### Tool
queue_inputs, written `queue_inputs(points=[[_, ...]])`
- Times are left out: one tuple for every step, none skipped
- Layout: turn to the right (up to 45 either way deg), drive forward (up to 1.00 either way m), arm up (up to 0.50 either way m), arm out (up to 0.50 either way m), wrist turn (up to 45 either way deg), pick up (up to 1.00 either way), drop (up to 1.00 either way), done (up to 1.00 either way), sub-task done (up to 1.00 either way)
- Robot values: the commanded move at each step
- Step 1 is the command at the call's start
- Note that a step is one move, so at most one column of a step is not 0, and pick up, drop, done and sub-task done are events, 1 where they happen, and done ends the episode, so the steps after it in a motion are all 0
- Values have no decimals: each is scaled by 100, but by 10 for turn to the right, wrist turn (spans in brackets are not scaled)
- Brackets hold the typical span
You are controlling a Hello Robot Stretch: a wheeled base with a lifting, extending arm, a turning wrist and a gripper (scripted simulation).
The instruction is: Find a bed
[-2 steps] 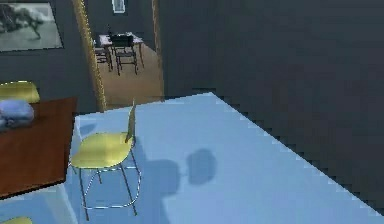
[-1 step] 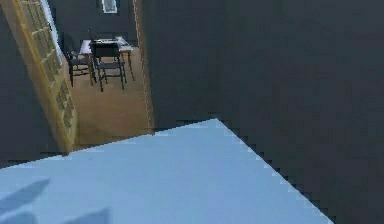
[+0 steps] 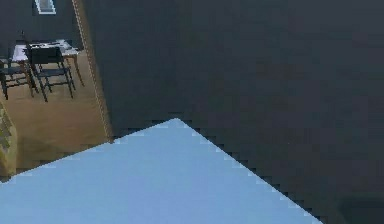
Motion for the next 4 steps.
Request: queue_inputs(points=[[0, 10, 0, 0, 0, 0, 0, 0, 0], [-120, 0, 0, 0, 0, 0, 0, 0, 0], [0, 65, 0, 0, 0, 0, 0, 0, 0], [-270, 0, 0, 0, 0, 0, 0, 0, 0]])
